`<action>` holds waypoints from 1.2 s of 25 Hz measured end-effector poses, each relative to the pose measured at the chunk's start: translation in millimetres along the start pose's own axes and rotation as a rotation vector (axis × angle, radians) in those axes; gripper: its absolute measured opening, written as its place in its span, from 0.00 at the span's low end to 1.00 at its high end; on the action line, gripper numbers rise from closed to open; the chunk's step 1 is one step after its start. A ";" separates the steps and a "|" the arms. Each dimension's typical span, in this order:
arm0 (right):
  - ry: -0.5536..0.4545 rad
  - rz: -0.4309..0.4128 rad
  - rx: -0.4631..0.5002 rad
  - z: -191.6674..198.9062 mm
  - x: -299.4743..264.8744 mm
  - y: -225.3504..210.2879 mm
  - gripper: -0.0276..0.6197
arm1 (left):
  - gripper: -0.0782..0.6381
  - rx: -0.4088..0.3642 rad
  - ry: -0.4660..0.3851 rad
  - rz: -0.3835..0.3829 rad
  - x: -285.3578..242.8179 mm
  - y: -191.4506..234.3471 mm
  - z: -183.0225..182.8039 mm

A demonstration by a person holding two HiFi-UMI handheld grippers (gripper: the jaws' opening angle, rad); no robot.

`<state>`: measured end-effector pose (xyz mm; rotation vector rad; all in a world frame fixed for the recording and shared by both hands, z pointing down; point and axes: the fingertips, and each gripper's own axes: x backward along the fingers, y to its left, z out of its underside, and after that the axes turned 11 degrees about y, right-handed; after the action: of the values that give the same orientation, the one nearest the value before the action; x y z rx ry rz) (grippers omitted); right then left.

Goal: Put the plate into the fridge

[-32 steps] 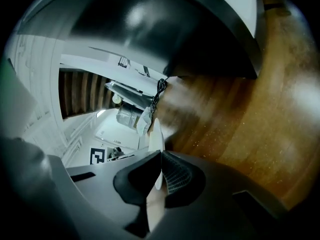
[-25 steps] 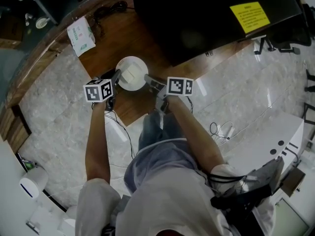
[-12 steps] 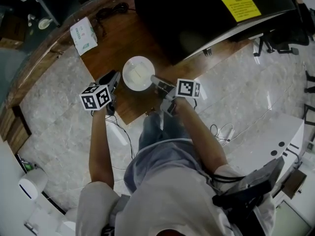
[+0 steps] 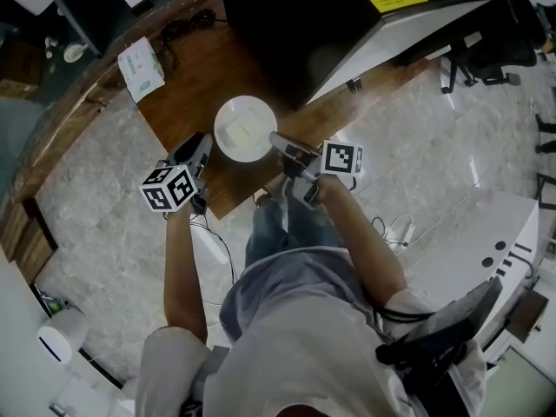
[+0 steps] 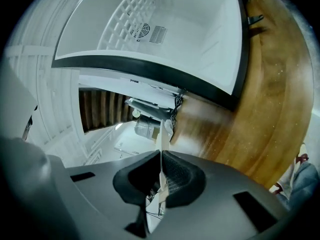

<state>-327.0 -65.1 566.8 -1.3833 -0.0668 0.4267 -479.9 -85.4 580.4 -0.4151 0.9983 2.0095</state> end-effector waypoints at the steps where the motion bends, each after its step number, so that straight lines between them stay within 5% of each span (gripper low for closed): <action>1: -0.001 -0.003 0.006 -0.3 5.4 3.4 0.08 | 0.25 -0.022 -0.006 -0.008 0.4 -7.0 -0.5; 15: 0.007 -0.063 0.076 -19.6 95.4 48.3 0.08 | 0.24 -0.268 -0.190 -0.207 -2.8 -133.0 -23.9; 23: 0.048 -0.090 0.074 -35.6 155.5 45.0 0.08 | 0.24 -0.289 -0.250 -0.244 -22.4 -231.3 -32.8; 30: 0.135 -0.175 0.079 -87.1 281.7 27.1 0.08 | 0.23 -0.313 -0.248 -0.284 -113.8 -372.0 -36.4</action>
<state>-48.7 -50.0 467.0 -1.3125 -0.0595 0.1873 -117.2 -49.4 439.7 -0.4342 0.4457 1.9015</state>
